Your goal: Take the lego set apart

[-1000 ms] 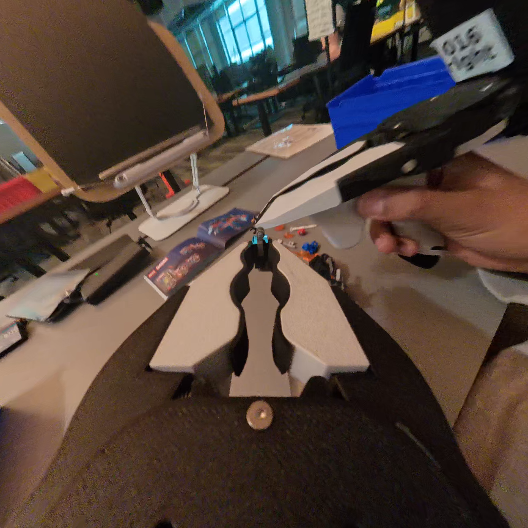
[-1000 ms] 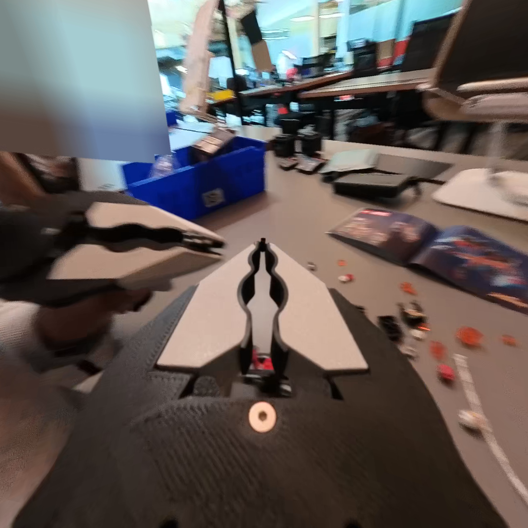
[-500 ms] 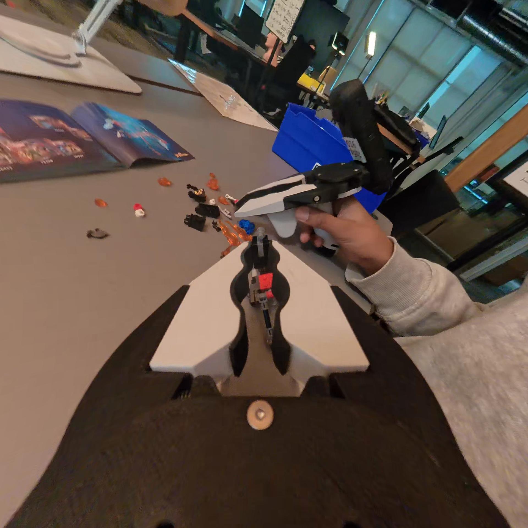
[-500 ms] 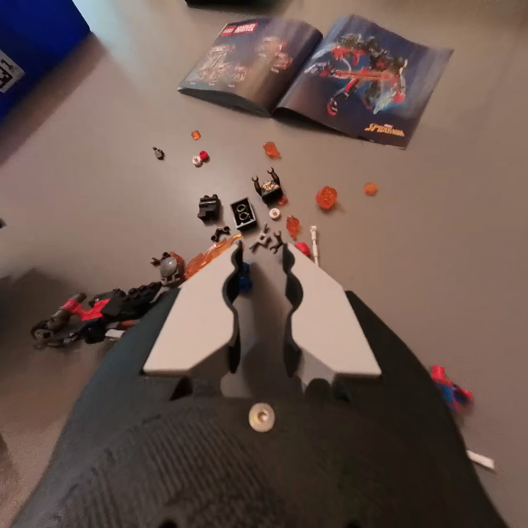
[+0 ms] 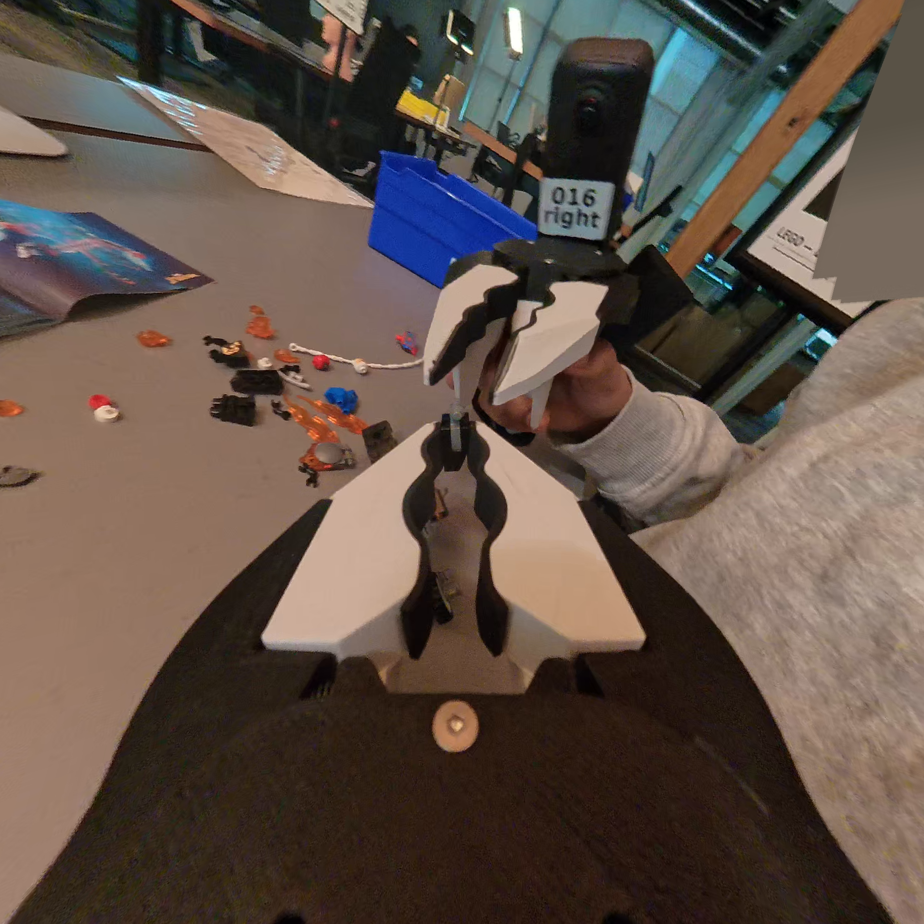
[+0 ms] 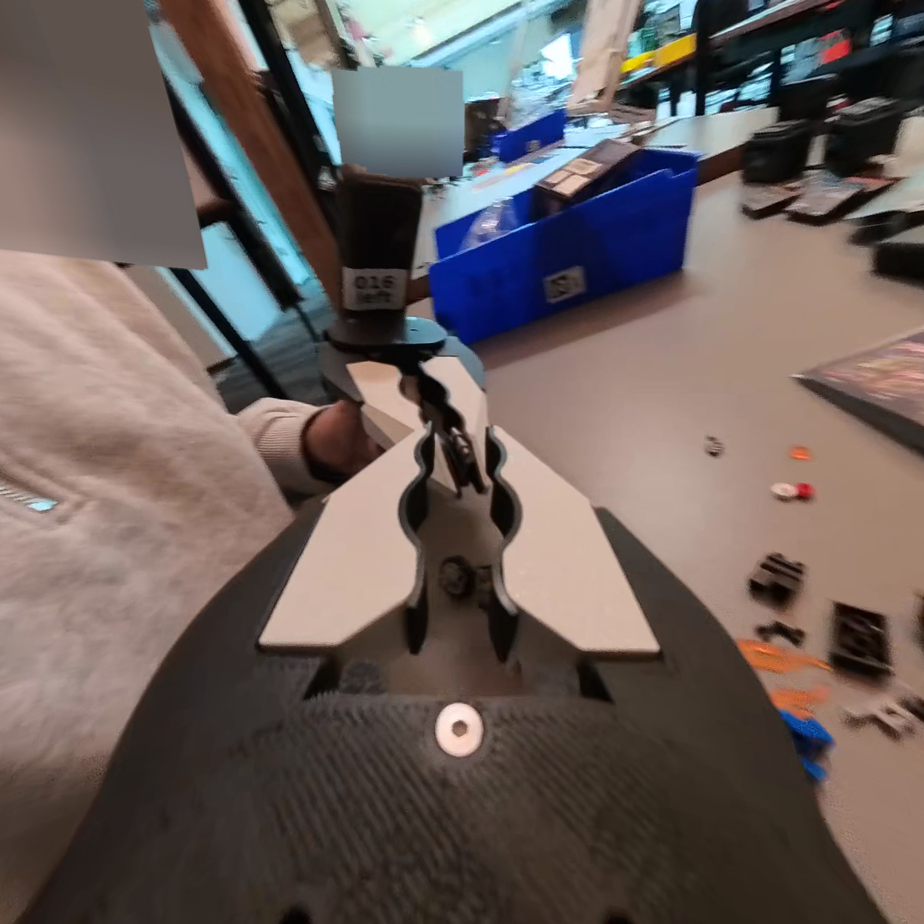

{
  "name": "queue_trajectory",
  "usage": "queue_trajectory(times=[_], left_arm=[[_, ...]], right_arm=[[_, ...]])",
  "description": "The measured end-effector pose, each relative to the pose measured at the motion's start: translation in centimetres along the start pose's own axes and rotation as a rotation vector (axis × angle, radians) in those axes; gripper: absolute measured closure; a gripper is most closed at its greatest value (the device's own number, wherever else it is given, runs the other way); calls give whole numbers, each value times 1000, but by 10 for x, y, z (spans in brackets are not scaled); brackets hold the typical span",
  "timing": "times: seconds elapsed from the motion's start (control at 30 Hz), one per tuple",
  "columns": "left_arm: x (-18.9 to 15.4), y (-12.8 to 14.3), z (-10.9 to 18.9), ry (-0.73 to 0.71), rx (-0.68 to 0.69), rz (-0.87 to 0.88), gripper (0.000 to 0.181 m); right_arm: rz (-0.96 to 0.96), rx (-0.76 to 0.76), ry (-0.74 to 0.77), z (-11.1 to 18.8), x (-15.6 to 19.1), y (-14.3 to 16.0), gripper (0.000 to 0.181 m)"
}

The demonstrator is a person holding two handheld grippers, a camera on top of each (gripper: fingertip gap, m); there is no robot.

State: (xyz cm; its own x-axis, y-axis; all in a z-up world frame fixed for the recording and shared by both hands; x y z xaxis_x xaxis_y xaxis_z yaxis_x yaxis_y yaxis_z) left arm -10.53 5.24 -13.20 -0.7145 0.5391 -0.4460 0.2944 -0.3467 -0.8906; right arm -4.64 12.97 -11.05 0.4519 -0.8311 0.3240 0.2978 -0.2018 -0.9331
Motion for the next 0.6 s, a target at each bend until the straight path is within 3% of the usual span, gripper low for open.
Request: queue_trajectory(times=[0.1, 0.33, 0.43, 0.53, 0.6], left_arm=[[-8, 1, -1, 13, 26, -63, 176], [-19, 2, -7, 50, 81, -130, 176], [-21, 2, -8, 53, 82, -126, 175], [-11, 2, -4, -11, 60, -87, 175], [-5, -2, 1, -58, -1, -65, 175]], right_arm=[[-24, 21, -93, -1, 5, 3, 180], [-13, 25, -184, 10, 11, 5, 181], [23, -40, -36, 20, 0, -1, 181], [-19, -167, -31, 38, -3, -16, 181], [-30, -138, 26, 39, -7, -14, 181]])
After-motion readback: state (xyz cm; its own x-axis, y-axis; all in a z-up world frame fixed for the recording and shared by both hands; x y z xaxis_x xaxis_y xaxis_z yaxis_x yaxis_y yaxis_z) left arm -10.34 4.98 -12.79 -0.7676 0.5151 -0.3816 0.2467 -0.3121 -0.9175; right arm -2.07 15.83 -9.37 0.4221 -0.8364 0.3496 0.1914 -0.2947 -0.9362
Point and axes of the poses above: each gripper's, where its closed fingertips meet, z back along the fingers, y out of its underside, x = y × z across the jaws, the point moved 6 cm from there along z, back along the fingers, and after that the axes turned 6 degrees about y, right-handed, at the moved point
